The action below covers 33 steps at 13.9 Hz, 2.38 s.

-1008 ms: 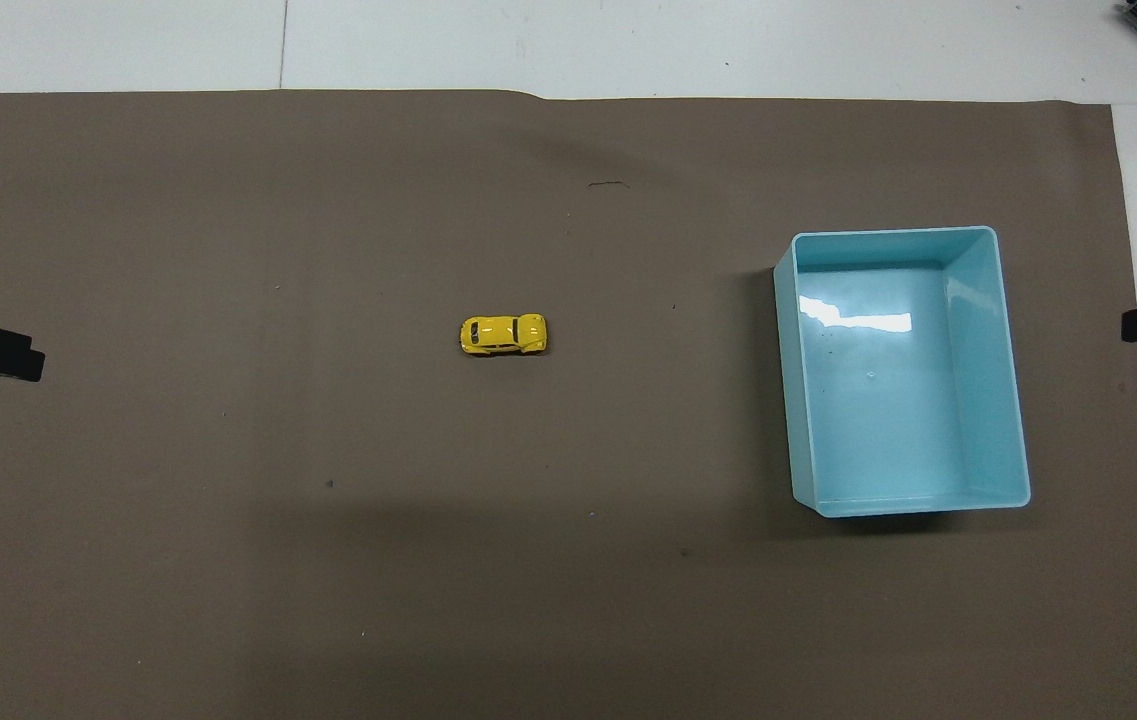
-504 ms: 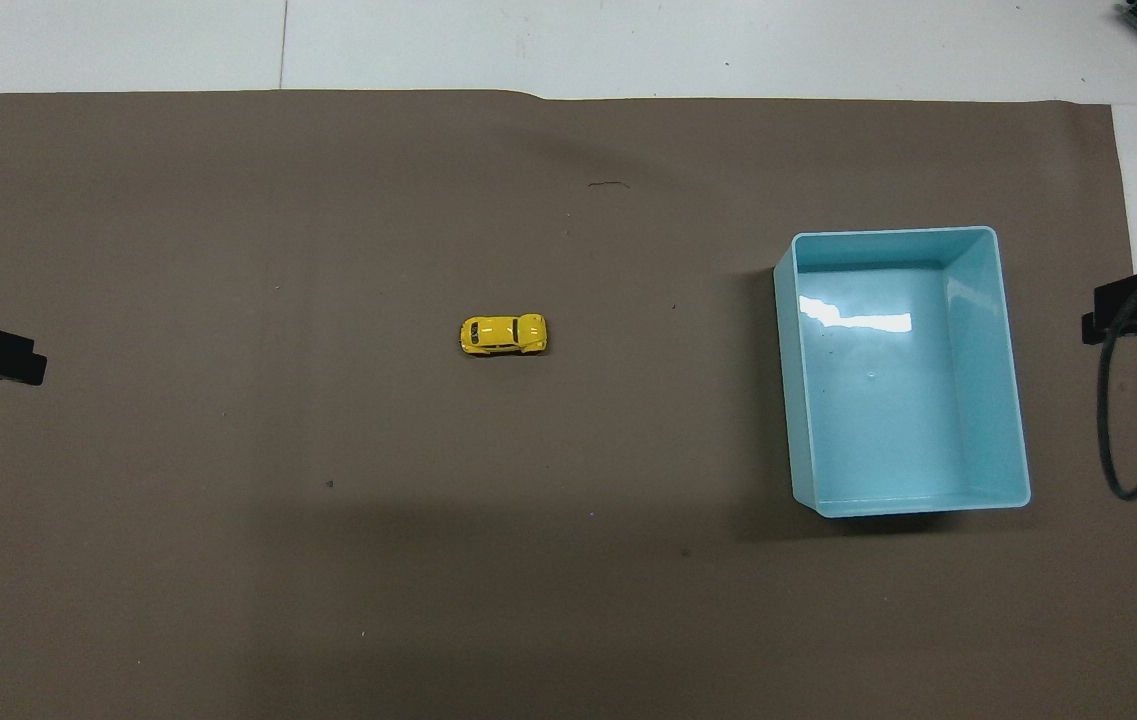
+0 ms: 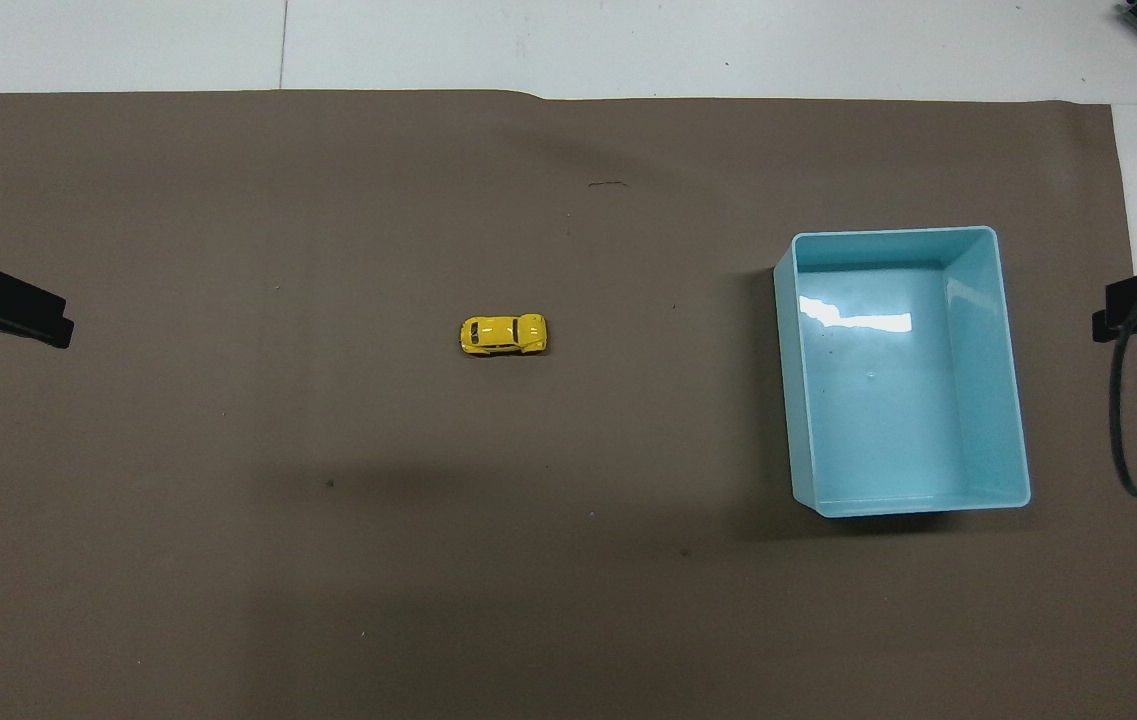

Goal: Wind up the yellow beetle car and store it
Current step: 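Move the left gripper over the yellow beetle car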

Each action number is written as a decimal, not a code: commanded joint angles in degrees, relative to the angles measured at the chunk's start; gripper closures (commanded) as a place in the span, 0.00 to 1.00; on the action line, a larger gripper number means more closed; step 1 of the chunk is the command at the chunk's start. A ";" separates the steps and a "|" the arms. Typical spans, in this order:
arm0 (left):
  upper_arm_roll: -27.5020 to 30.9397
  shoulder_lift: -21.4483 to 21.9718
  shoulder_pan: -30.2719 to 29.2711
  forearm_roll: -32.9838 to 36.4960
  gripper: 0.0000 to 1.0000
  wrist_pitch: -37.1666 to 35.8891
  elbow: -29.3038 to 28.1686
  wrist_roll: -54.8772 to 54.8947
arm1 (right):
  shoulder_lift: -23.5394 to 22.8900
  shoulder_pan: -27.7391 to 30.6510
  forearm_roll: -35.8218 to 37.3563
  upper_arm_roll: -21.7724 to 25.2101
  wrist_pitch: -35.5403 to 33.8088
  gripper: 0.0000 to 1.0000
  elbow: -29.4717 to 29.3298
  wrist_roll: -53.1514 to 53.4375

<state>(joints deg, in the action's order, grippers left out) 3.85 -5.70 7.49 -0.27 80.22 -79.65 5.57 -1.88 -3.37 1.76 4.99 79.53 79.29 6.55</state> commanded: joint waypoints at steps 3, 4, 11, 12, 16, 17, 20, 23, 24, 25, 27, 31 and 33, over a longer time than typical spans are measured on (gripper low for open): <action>-0.68 -2.48 0.33 -1.39 0.00 1.77 2.66 1.63 | -0.23 0.47 0.00 -0.42 -0.78 0.00 -1.16 0.57; -1.38 -3.09 0.33 -1.49 0.00 2.39 2.57 3.03 | -0.23 0.47 0.00 -0.34 -0.78 0.00 -1.16 0.48; -3.76 -6.07 0.77 -2.72 0.00 7.22 2.13 20.06 | 0.03 0.56 -0.18 -0.33 -0.69 0.00 -0.90 -1.00; -3.76 -6.17 1.90 -2.54 0.00 7.92 2.04 23.23 | 0.03 0.56 -0.18 -0.33 -0.69 0.00 -0.90 -1.80; -3.76 -6.52 3.40 -2.37 0.00 12.58 -0.33 38.34 | 0.03 0.56 -0.18 -0.25 -0.69 0.00 -0.90 -2.16; -3.76 -6.61 3.67 -2.37 0.00 13.55 -1.11 41.25 | -0.05 0.56 -0.18 -0.25 -0.69 0.00 -0.90 -2.15; -3.76 -8.62 5.68 -2.54 0.00 16.80 -2.26 49.86 | 0.03 0.56 -0.18 -0.16 -0.78 0.00 -0.81 -2.07; -3.93 -10.82 7.17 -2.98 0.00 20.93 -4.01 58.05 | 0.03 0.56 -0.18 -0.25 -0.69 0.00 -0.81 -1.89; -3.93 -11.87 7.79 -2.98 0.00 22.42 -4.72 59.02 | 0.03 0.56 -0.18 -0.16 -0.69 0.00 -0.81 -1.89; -3.76 -12.58 8.41 -2.98 0.00 24.35 -6.12 59.64 | 0.03 0.56 -0.18 -0.16 -0.69 0.00 -0.81 -1.80; -3.76 -13.28 10.43 -2.89 0.00 29.70 -9.80 60.26 | 0.03 0.56 -0.18 -0.07 -0.69 0.00 -0.81 -1.72; -3.76 -13.64 14.21 -2.37 0.00 40.33 -17.45 61.93 | 0.03 0.73 -0.09 0.37 -0.87 0.00 -0.81 -1.98; -3.67 -14.16 15.80 -2.28 0.00 41.50 -17.64 61.93 | 0.03 0.82 -0.09 0.37 -0.87 0.00 -0.81 -1.98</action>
<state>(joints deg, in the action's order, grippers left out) -0.97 -20.61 21.50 -2.30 119.26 -95.34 66.32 -1.87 -3.30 1.75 5.56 79.53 79.09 5.88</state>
